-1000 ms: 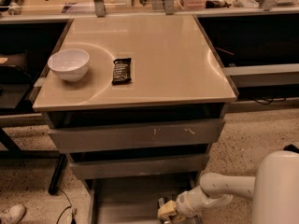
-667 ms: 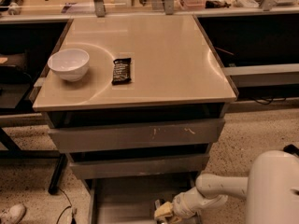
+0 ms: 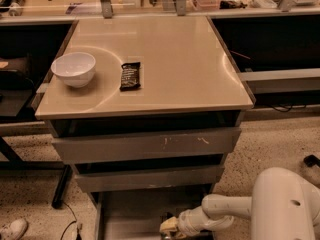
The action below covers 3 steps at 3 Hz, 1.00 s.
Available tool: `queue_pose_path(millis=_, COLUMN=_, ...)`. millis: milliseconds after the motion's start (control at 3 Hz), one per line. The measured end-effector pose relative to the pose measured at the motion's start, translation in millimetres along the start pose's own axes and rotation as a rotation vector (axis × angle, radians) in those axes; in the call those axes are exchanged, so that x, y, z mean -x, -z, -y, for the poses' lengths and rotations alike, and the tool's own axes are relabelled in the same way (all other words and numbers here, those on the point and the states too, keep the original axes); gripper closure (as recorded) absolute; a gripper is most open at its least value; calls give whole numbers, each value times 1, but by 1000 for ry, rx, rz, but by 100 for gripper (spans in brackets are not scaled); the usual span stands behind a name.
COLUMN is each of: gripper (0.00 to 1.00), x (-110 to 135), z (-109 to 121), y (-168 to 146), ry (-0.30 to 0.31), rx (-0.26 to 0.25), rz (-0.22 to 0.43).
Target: Place redbull can into bottom drawer
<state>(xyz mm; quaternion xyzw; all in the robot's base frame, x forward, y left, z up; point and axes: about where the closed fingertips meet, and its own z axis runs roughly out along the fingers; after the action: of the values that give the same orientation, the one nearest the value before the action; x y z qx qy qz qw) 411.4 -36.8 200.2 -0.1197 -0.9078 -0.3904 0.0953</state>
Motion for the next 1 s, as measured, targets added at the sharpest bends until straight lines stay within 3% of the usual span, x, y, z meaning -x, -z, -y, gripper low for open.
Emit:
queue_pose_path(millis=333, gripper=100, x=12, z=14, y=-18, ry=-45, rx=-22, rz=50)
queue_pose_path(millis=1000, gripper=100, x=50, z=25, y=-31, ry=-68, rx=-51, rz=124)
